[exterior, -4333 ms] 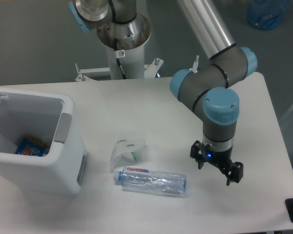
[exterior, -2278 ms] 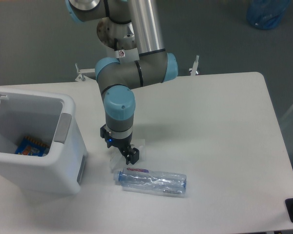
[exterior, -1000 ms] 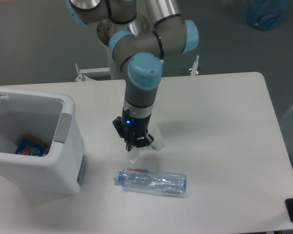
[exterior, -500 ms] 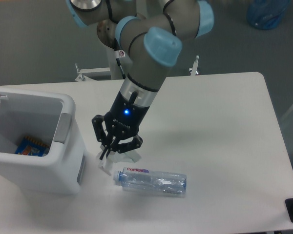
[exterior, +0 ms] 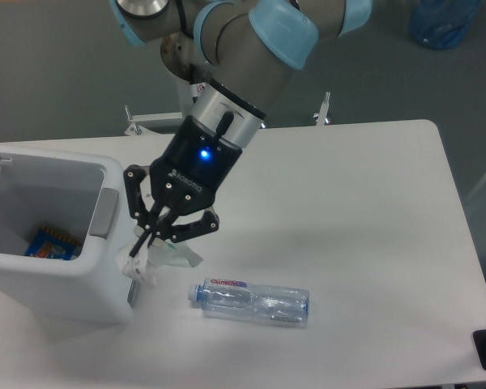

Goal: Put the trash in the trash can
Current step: 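Lift the tissue and carry it over the white trash bin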

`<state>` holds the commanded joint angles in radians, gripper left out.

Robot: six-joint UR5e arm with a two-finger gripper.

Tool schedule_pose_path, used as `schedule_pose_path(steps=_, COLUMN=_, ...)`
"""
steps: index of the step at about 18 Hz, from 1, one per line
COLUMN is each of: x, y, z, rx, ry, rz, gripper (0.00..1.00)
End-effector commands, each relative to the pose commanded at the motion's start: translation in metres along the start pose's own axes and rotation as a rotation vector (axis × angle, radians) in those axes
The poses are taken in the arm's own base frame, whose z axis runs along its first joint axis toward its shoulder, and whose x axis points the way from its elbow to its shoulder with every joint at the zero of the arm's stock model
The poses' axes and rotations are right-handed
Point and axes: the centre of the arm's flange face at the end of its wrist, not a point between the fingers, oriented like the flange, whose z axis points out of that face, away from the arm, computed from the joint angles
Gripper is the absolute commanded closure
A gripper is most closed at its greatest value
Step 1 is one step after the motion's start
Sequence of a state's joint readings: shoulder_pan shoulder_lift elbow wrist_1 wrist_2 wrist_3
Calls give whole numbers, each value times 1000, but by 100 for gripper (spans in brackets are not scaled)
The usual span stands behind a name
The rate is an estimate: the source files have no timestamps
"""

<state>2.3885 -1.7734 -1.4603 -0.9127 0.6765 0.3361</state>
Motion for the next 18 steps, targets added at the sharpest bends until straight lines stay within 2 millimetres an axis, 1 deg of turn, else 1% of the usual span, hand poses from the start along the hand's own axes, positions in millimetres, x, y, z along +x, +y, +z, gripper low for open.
schedule_pose_path(steps=3, x=27, y=1, z=19, rx=-22, ry=39, rz=15, gripper=100)
schedule_pose_path(steps=5, x=52, y=3, z=35, rx=-42, ry=71, rz=12, gripper=100)
schedule_pose_path(steps=6, x=64, y=4, z=40, rx=-48, ry=84, rz=25, gripper=100)
schedule_pose_path(steps=9, x=85, y=12, z=60, rx=-80, ry=120, rz=37, gripper=100)
schedule_pose_path(steps=10, x=90, y=15, z=63, rx=-86, ry=127, rz=41, gripper=100)
schedule_pose_path(steps=12, x=96, y=20, z=68, rx=-91, ry=137, rz=58, gripper=92)
schedule_pose_path(steps=13, x=99, y=18, z=68, rx=-82, ry=137, rz=72, gripper=86)
schedule_pose_path(steps=15, x=99, y=18, z=70, rx=-66, ry=142, rz=90, gripper=56)
schedule_pose_path(steps=16, x=98, y=17, z=71, rx=-60, ry=145, rz=105, gripper=25)
schedule_pose_path(steps=17, x=98, y=18, z=72, rx=-59, ry=147, rz=129, gripper=5)
schedule_pose_path(steps=18, x=99, y=19, z=73, rx=-61, ry=147, rz=138, gripper=1)
